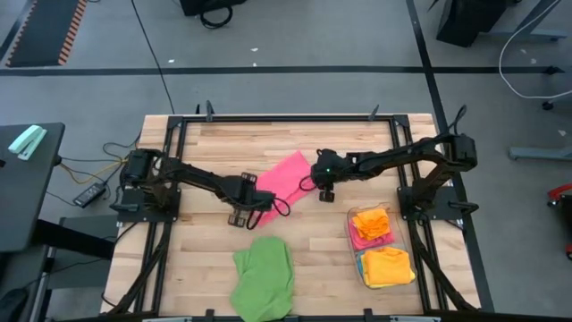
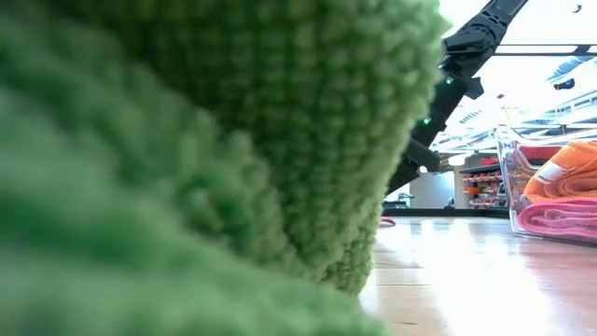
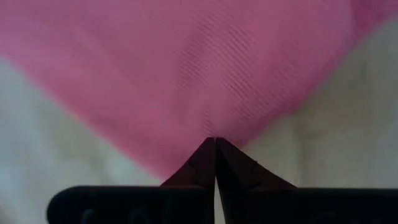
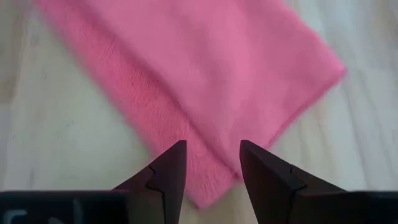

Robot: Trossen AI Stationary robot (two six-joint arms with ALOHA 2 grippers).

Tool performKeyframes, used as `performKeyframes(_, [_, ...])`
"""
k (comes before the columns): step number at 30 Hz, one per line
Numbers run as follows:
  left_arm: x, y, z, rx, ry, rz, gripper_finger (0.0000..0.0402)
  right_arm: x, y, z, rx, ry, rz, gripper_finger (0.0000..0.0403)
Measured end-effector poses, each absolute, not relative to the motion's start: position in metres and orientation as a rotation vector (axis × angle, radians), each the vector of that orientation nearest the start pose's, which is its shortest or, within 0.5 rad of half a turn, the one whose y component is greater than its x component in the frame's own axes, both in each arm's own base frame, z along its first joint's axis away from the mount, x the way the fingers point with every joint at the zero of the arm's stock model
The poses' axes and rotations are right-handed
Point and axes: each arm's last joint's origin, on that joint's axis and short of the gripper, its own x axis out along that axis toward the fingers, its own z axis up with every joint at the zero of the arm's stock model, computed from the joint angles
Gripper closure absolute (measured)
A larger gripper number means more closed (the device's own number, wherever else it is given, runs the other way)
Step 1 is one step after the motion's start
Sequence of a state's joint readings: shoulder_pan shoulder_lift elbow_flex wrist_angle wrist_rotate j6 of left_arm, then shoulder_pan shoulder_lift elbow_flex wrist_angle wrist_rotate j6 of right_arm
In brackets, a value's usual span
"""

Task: Fold microfiber towels
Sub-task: Fold the pink towel

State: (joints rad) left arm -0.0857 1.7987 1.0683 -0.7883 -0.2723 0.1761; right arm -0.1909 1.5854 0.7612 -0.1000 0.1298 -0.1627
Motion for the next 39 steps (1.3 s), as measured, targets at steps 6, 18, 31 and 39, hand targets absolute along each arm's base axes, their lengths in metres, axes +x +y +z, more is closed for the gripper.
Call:
performKeyframes(6, [0.298,-0.009,0.171,0.427,1.478,0.064,0.0378,0.292,-0.057,0.146,-0.237,0.942,-0.161,0.0245])
performKeyframes(18, [0.31,-0.057,0.186,0.379,1.207,-0.06,0.0324,0.295,-0.051,0.149,-0.403,0.941,-0.18,0.0245])
performKeyframes(31, [0.31,-0.092,0.147,0.747,1.289,-0.052,0.0224,0.296,-0.051,0.15,-0.313,0.917,-0.227,0.0245])
performKeyframes(39, [0.307,-0.095,0.138,0.845,1.332,-0.014,0.0247,0.296,-0.051,0.15,-0.314,0.907,-0.229,0.0245])
